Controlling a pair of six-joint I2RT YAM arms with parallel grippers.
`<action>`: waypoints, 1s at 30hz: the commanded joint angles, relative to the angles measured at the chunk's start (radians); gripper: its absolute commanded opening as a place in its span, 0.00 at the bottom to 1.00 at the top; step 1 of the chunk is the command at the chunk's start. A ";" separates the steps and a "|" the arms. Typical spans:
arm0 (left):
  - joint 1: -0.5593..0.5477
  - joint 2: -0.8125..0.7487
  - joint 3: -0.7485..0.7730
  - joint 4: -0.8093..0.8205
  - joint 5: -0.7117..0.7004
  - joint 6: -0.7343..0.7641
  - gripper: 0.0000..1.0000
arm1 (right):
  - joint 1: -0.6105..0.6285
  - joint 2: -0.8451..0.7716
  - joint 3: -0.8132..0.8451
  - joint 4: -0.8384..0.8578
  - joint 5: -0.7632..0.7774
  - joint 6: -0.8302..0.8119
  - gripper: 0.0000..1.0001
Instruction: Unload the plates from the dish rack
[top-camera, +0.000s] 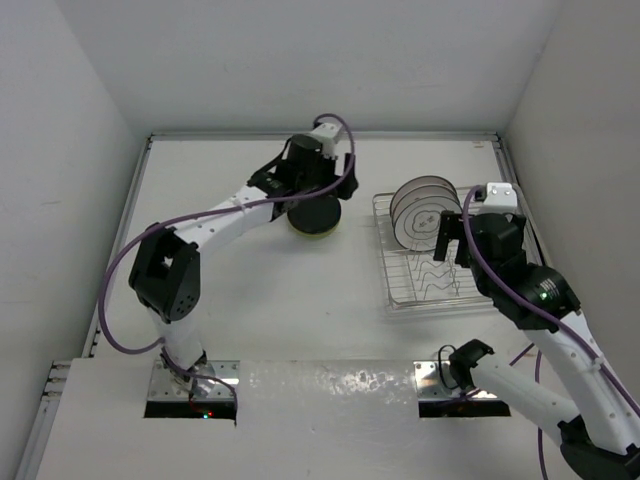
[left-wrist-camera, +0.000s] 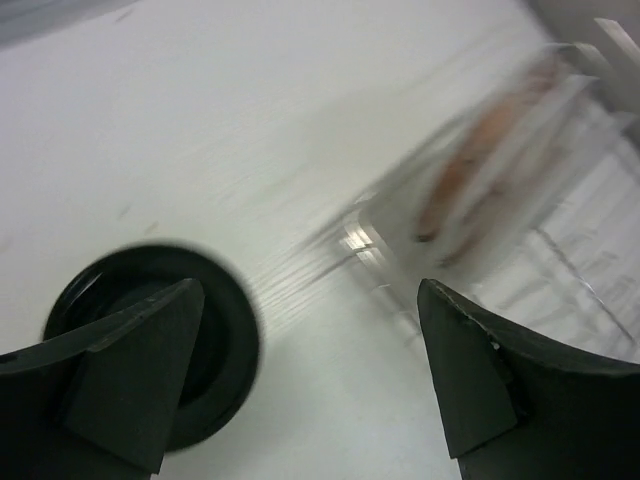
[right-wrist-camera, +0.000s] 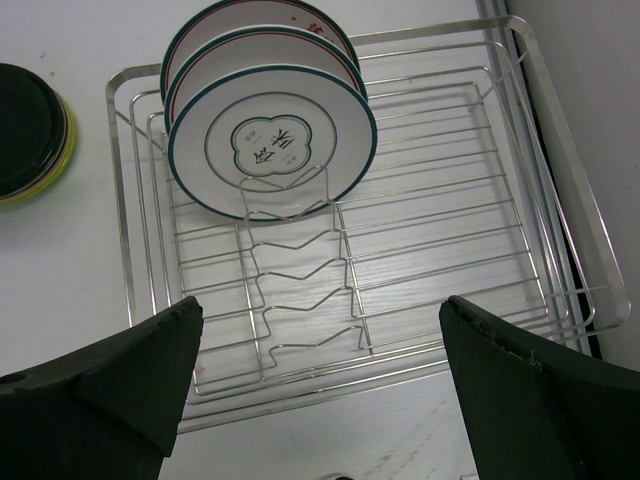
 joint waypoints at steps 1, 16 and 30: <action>-0.052 0.018 0.079 0.123 0.261 0.203 0.84 | 0.005 -0.019 0.054 0.000 0.024 -0.019 0.99; -0.232 0.422 0.682 -0.144 0.399 0.415 0.53 | 0.007 -0.050 0.044 -0.040 0.058 -0.047 0.99; -0.276 0.523 0.721 -0.127 0.336 0.453 0.41 | 0.005 -0.085 0.055 -0.058 0.055 -0.058 0.99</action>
